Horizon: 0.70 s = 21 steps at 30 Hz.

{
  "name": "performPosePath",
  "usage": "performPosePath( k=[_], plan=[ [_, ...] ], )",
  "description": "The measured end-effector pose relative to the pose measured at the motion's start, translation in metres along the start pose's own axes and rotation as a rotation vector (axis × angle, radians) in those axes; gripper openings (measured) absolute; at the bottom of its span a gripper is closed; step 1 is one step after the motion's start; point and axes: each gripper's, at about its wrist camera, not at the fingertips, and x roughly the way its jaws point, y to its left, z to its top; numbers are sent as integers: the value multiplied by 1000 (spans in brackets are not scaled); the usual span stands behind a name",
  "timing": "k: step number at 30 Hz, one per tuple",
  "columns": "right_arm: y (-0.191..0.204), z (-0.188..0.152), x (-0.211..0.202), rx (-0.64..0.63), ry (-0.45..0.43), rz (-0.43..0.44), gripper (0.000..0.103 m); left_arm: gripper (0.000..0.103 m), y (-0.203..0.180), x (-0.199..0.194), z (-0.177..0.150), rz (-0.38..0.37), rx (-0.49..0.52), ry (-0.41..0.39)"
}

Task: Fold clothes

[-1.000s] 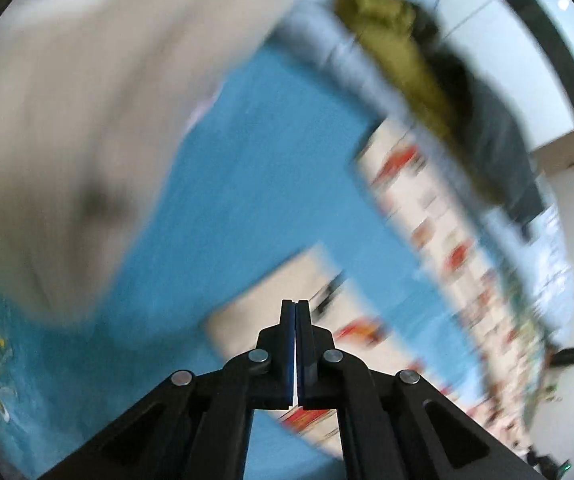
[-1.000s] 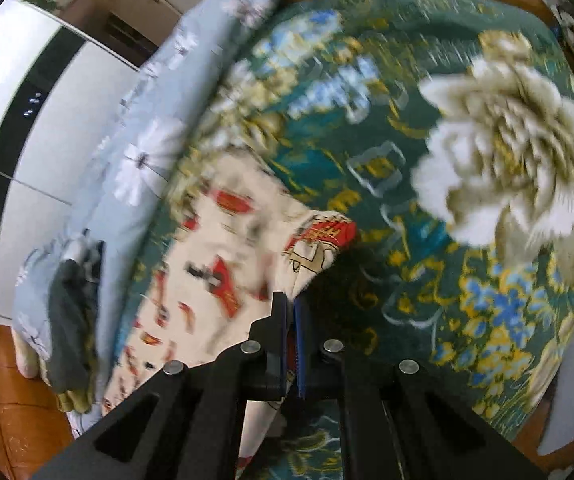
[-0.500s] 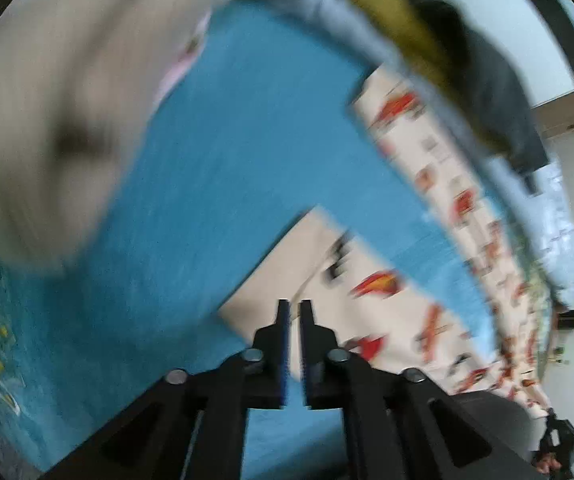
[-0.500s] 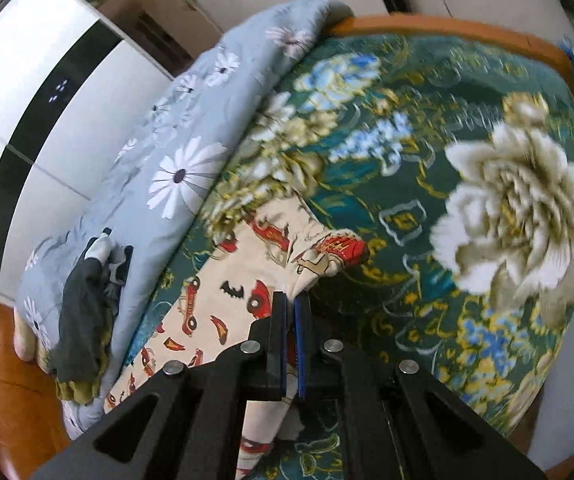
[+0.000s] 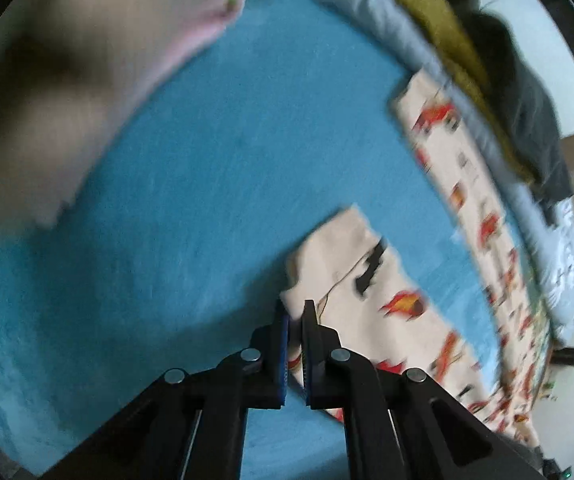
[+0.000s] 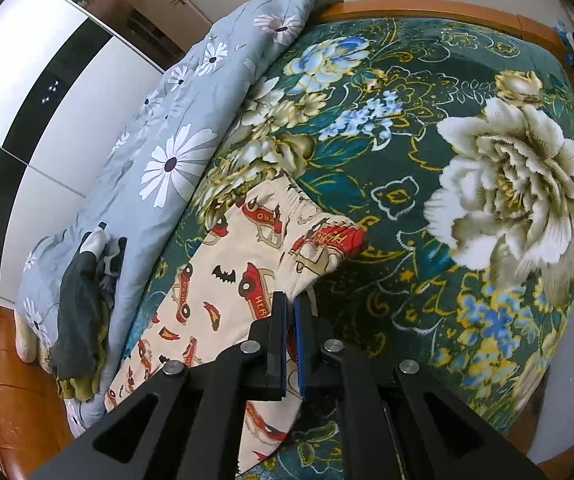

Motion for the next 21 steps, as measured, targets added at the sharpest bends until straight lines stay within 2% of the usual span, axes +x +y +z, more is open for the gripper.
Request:
performPosePath(
  k=[3, 6, 8, 12, 18, 21],
  plan=[
    [8, 6, -9, -5, -20, 30, 3, 5, -20, -34, 30, -103, -23, -82],
    [19, 15, -17, -5, -40, 72, 3, 5, -41, -55, 57, -145, -41, -119],
    [25, 18, -20, -7, -52, 92, 3, 6, -42, -65, 63, -133, -69, -113],
    [29, 23, -18, 9, -51, 118, 3, 6, -35, -62, 70, -59, -151, -38],
    [42, 43, 6, 4, -18, 106, 3, 6, -45, -46, 82, 64, -123, 24],
    [44, 45, 20, -15, -2, 83, 3, 6, -37, -35, 79, 84, -147, 79]
  ],
)
